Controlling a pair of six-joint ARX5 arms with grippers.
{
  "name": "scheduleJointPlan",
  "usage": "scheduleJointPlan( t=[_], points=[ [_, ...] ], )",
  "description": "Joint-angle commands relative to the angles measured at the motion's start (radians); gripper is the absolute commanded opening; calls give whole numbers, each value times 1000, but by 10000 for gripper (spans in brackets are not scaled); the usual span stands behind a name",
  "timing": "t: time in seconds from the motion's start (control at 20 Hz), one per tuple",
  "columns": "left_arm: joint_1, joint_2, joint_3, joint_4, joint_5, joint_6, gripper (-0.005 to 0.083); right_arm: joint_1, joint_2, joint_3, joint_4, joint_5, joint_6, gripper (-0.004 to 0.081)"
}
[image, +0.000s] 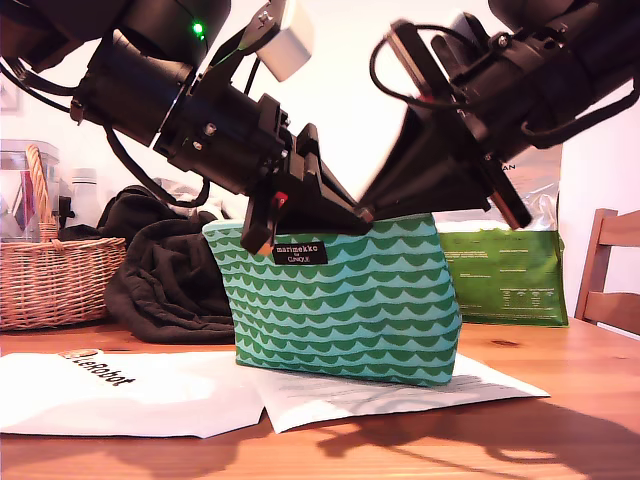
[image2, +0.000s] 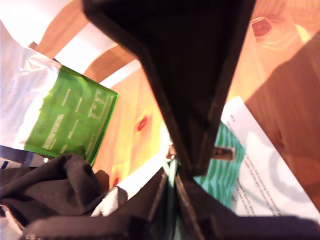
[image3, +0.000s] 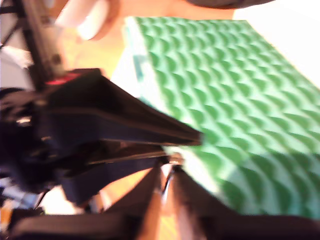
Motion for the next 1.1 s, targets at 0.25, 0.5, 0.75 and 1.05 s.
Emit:
scheduleJointPlan(
  t=[0.25, 0.5, 0.75, 1.05],
  points=[
    [14, 30, -7, 8, -6, 1, -20, 40, -2, 31, -195, 14, -272, 340],
    [27, 30, -7, 8, -6, 1, -20, 43, -23, 37, -399, 229, -484, 340],
    [29, 30, -6, -5, -2, 1, -20, 91, -80, 45, -342, 489, -719, 341],
    [29, 30, -6, -14, 5, 1, -20, 164, -104, 48, -196, 527, -992, 389]
  ],
)
